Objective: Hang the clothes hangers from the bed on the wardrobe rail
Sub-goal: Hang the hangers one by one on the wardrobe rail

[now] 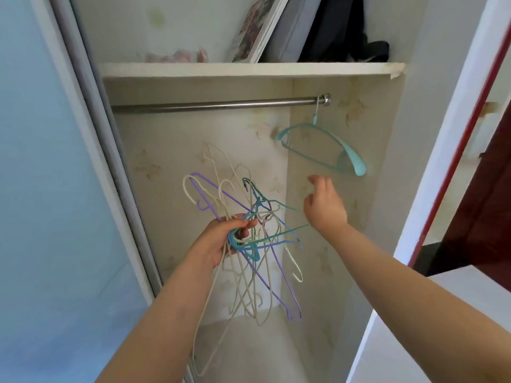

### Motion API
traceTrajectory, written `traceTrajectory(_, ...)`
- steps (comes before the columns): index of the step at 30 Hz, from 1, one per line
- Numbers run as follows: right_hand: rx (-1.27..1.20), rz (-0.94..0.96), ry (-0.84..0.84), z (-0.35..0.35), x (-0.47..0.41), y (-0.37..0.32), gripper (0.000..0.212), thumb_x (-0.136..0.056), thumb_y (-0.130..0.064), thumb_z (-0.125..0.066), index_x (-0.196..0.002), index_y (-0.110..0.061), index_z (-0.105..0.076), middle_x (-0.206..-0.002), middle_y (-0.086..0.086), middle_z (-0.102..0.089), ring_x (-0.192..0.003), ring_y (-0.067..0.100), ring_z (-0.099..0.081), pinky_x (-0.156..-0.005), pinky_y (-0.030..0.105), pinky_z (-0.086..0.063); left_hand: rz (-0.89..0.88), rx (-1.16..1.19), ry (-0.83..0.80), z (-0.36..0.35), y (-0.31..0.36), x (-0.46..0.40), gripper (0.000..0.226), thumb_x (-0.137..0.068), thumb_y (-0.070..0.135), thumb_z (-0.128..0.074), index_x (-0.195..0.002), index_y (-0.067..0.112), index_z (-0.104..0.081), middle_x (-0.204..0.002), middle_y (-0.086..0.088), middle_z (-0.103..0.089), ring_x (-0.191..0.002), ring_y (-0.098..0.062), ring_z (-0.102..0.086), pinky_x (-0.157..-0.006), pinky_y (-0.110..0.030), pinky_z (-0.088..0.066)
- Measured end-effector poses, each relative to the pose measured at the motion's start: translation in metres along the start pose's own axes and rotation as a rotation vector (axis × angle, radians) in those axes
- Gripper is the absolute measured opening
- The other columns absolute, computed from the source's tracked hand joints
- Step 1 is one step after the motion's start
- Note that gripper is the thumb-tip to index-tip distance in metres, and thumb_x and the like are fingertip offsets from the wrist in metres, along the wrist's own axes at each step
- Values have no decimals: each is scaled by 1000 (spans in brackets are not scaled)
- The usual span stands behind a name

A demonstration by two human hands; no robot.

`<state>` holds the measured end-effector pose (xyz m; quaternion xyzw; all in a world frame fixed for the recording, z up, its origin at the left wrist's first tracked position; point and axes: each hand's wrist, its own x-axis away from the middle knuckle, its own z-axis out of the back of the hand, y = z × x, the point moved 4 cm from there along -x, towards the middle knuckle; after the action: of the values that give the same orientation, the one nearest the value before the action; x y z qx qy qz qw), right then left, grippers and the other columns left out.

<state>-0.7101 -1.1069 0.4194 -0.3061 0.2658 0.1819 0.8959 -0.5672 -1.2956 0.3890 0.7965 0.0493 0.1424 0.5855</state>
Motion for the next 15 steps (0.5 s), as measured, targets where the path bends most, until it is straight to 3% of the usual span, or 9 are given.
traceTrajectory(2,-26,-55,-319,-32,14,6,55,-87,-3,-43,-140,-11,-36,-141,14,-41,-126,35,-41,-104,44,-35,1,8,-24,4,-4,4,16,-90,2,-55,-95,7,-69,-75,1,-71,-49,-2,-57,-43,-16,-46)
traceTrajectory(4,37,-102,-438,-47,21,21,53,-94,-15,-43,-145,-16,-30,-149,12,-34,-133,34,-34,-109,46,-30,-14,2,-57,9,-7,9,17,-90,-1,-53,-97,6,-67,-70,-1,-68,-47,-5,-54,-43,-17,-45)
traceTrajectory(7,151,-108,-517,-56,29,52,52,-100,-39,-37,-149,-25,-25,-155,4,-26,-141,30,-25,-112,49,-26,-21,-57,-156,16,-11,18,22,-89,-1,-55,-108,5,-64,-69,-4,-63,-48,-9,-50,-49,-21,-41)
traceTrajectory(9,204,-174,-595,-65,44,78,52,-100,-45,-32,-149,-27,-26,-155,3,-27,-142,27,-24,-112,50,-22,-12,-80,-220,20,-16,25,34,-81,5,-62,-115,4,-62,-69,-5,-58,-49,-11,-47,-51,-23,-38)
traceTrajectory(12,263,-241,-573,-75,69,106,44,-101,-42,-34,-139,-22,-40,-143,12,-41,-132,34,-38,-107,46,-29,12,-71,-264,28,-20,32,46,-77,13,-62,-121,1,-60,-66,-4,-51,-50,-12,-42,-50,-22,-38)
traceTrajectory(15,240,-227,-503,-77,82,120,36,-101,-35,-37,-121,-9,-53,-124,20,-53,-115,40,-47,-101,41,-36,26,-93,-283,36,-25,36,39,-91,14,-57,-127,-2,-57,-61,-1,-45,-51,-10,-39,-50,-19,-37)
